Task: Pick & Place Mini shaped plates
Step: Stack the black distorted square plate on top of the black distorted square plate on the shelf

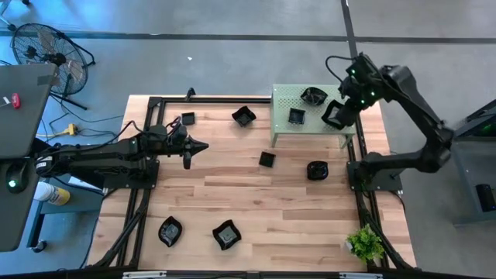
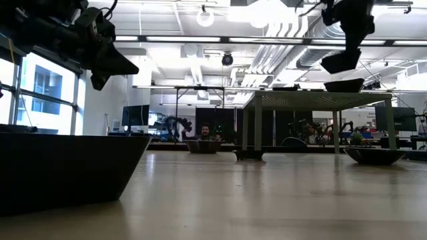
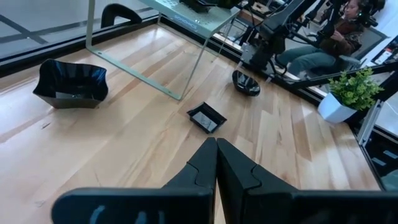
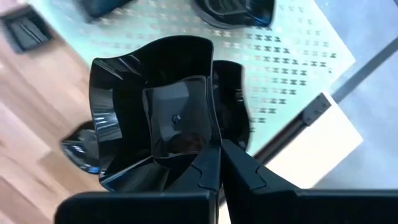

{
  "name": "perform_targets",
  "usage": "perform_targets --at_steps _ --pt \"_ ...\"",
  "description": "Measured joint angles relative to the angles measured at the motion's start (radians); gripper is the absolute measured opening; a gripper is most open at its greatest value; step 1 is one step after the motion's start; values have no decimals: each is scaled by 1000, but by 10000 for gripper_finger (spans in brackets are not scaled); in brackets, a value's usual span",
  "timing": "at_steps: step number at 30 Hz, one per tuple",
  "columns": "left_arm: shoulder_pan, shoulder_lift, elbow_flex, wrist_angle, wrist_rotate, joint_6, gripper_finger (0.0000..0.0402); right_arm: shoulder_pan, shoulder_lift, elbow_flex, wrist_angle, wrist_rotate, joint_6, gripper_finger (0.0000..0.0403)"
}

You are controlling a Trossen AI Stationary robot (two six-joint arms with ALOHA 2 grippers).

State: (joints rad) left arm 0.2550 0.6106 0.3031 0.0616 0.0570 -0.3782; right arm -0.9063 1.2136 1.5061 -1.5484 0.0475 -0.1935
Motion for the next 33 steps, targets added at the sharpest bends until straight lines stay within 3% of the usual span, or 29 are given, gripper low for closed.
perform_targets --at_steps 10,24,33 --pt "0 0 0 0 0 -20 1 -77 75 0 32 5 -126 1" --pt "0 0 0 -1 2 -20 1 -90 129 -34 23 24 -138 2" --pt "0 0 0 -2 2 -20 1 -89 128 -63 54 57 -124 40"
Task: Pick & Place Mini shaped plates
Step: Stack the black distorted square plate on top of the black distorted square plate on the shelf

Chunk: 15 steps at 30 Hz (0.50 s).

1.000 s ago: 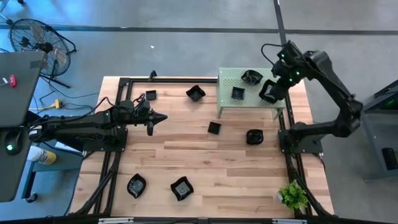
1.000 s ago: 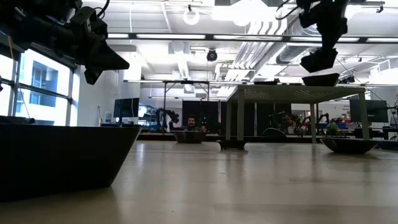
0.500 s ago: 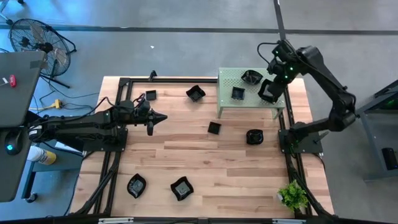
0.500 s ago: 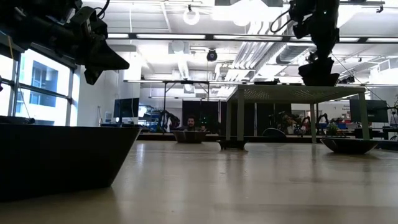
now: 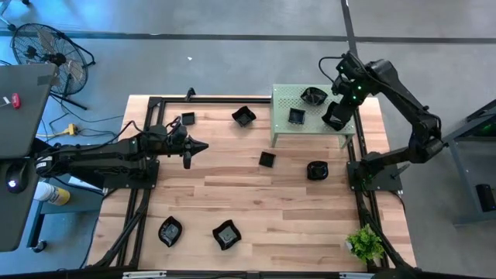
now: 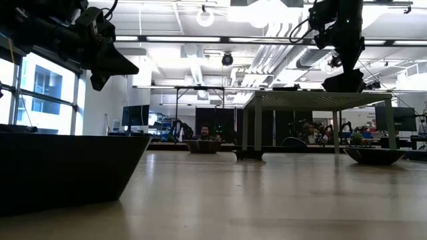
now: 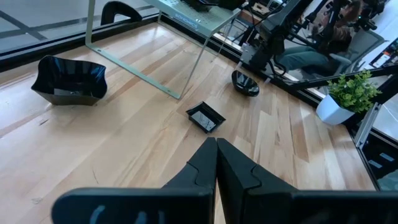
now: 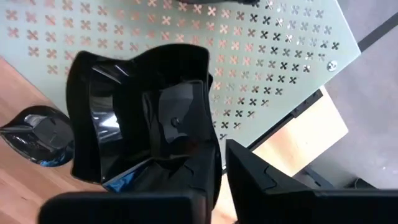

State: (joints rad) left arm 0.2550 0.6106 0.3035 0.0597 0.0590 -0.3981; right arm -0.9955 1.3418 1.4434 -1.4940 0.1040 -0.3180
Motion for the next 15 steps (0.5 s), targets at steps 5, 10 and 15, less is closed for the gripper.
perform_targets --at_steps 5,10,15 --pt "0 0 0 0 0 0 1 0 0 1 2 10 2 82" --pt "0 0 0 0 0 0 1 0 -2 2 -1 -5 18 95" --pt "0 0 0 -1 0 0 1 0 -2 2 -1 -7 27 36"
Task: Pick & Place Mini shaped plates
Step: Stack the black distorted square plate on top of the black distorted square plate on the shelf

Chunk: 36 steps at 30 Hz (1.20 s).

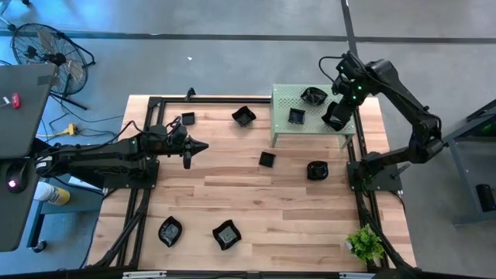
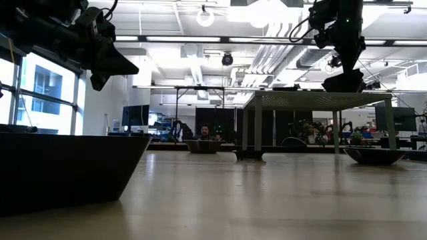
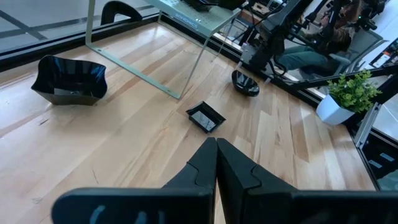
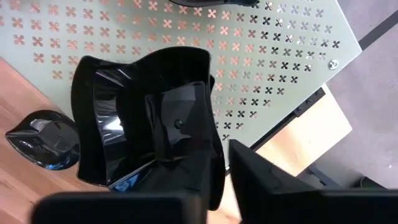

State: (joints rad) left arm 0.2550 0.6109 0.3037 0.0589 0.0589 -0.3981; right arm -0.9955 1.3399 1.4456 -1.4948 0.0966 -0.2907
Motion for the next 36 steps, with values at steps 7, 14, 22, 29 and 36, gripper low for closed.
perform_targets --at_steps 7,14,22,29,36 --pt "0 0 0 0 0 0 1 0 0 1 7 -7 22 17" --pt "0 0 0 0 0 0 1 0 0 41 4 -52 106 7" --pt "0 0 0 0 0 0 1 0 -30 135 -17 -105 343 3" --pt "0 0 0 0 0 1 1 0 -203 -35 92 -124 472 2" --pt "0 0 0 -1 0 25 1 -40 -287 -232 224 -181 428 2"
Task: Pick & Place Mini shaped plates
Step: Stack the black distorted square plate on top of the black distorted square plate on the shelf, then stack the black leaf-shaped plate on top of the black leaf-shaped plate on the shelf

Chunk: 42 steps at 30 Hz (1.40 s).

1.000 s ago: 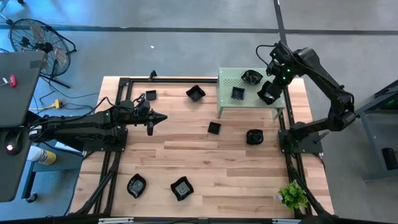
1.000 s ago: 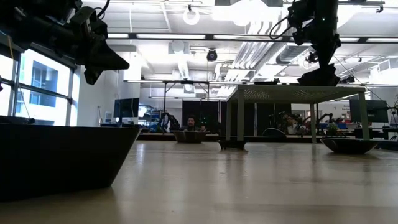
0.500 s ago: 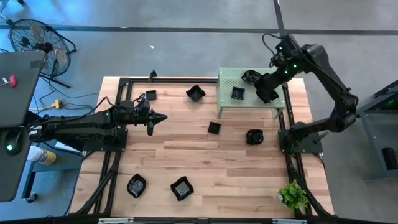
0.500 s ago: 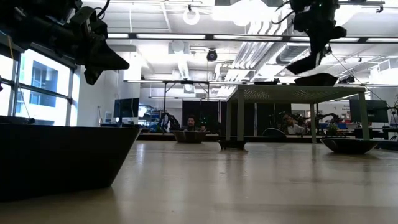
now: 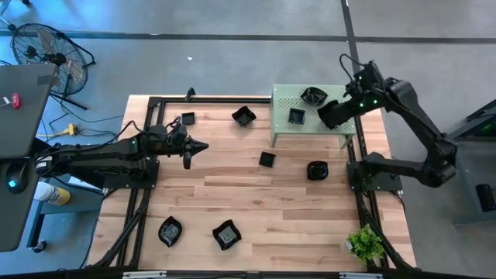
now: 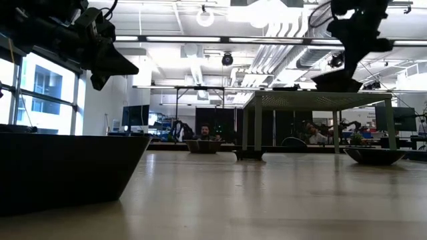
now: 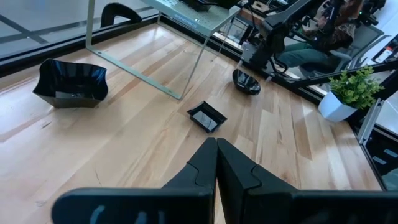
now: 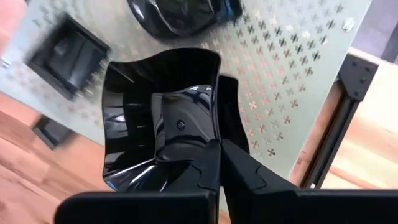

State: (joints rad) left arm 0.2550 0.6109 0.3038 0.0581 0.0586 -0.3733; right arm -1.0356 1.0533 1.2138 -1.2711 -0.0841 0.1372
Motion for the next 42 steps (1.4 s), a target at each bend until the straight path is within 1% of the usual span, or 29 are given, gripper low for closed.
perform_targets --at_steps 3,7,10,13,18,21,23,24,26,29,30,32,34,37,39,42 --pt "0 0 0 0 0 2 1 -8 -1 -42 21 11 -36 3" --pt "0 0 0 0 0 2 1 -3 -12 -44 29 15 -44 5" --pt "0 0 0 0 0 2 1 -5 -13 -44 37 5 -43 14" --pt "0 0 0 0 0 2 1 -5 -14 -44 36 5 -42 37" --pt "0 0 0 0 0 2 1 -5 -16 -44 35 5 -32 91" --pt "0 0 0 0 0 2 1 -2 -24 -32 19 -2 -7 107" --pt "0 0 0 0 0 2 1 18 -41 -25 20 -32 -3 101" --pt "0 0 0 0 1 2 1 38 -53 -26 23 -49 0 93" --pt "0 0 0 0 3 -2 1 92 -82 -50 71 -81 24 66" --pt "0 0 0 0 2 -3 1 188 -128 -122 154 -121 75 16" --pt "0 0 0 0 2 -3 1 224 -140 -145 184 -125 96 8" --pt "0 0 0 0 2 -3 1 297 -152 -183 229 -123 143 13" --pt "0 0 0 0 2 -3 1 364 -150 -215 228 -101 178 18" --pt "0 0 0 0 2 -3 1 437 -143 -257 229 -61 222 7" --pt "0 0 0 0 2 -3 1 468 -135 -272 231 -9 240 3" --pt "0 0 0 -1 1 -1 1 486 -129 -284 236 69 272 7"
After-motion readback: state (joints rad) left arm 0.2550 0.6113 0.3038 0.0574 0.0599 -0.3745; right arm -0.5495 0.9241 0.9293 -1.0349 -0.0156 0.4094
